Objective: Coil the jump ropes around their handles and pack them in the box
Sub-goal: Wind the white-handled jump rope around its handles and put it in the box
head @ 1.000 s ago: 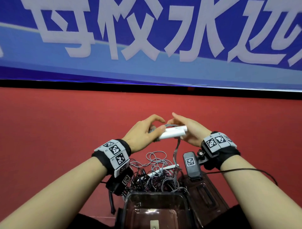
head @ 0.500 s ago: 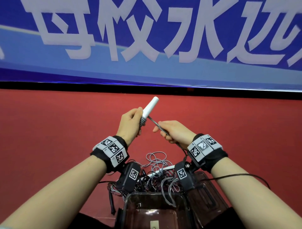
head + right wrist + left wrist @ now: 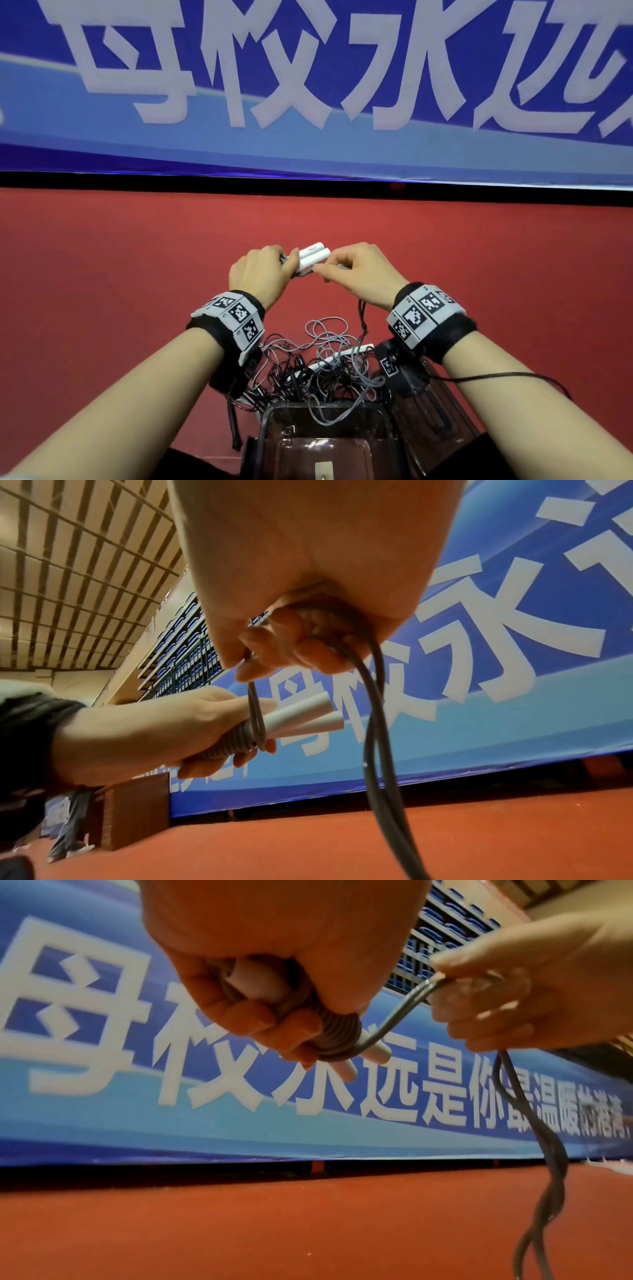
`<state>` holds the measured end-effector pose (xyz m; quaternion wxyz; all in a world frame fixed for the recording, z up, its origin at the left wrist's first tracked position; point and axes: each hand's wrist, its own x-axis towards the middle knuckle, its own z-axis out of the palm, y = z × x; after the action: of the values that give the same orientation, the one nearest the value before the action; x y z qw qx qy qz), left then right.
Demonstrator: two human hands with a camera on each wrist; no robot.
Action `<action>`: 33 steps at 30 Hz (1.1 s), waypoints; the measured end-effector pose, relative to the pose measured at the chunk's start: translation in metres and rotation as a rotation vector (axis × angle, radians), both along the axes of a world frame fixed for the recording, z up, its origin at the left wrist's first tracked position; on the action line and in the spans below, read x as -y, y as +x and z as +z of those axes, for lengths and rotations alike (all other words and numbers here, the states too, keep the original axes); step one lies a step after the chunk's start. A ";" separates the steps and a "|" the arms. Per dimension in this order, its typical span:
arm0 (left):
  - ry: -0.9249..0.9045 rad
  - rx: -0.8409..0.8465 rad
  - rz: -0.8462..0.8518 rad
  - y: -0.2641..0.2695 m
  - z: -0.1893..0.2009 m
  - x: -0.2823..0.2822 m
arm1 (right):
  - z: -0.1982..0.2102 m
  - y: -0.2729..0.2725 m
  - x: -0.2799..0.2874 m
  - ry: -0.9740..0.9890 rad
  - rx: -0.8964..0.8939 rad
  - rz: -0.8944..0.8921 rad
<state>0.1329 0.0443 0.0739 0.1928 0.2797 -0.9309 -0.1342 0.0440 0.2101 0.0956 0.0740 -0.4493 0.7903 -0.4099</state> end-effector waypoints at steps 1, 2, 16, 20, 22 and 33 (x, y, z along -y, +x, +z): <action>-0.072 0.031 -0.015 0.000 0.001 -0.001 | 0.000 0.001 0.001 -0.007 -0.017 0.010; -0.121 0.058 -0.033 0.000 0.001 -0.002 | 0.000 0.002 0.002 -0.008 -0.031 0.016; -0.252 0.170 -0.348 0.007 0.002 -0.016 | -0.004 -0.015 -0.001 0.041 -0.061 -0.048; -0.298 0.194 -0.400 0.009 0.006 -0.018 | -0.003 -0.013 -0.002 0.054 -0.051 -0.041; -0.289 0.171 -0.417 0.011 0.007 -0.018 | -0.002 -0.013 -0.003 0.044 -0.033 -0.041; 0.049 0.029 -0.595 0.017 0.022 -0.025 | 0.001 -0.030 -0.011 -0.023 0.319 -0.057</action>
<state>0.1496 0.0692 0.0957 0.1248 0.0009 -0.9712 -0.2031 0.0140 0.2211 0.0968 0.1819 -0.3568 0.7761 -0.4871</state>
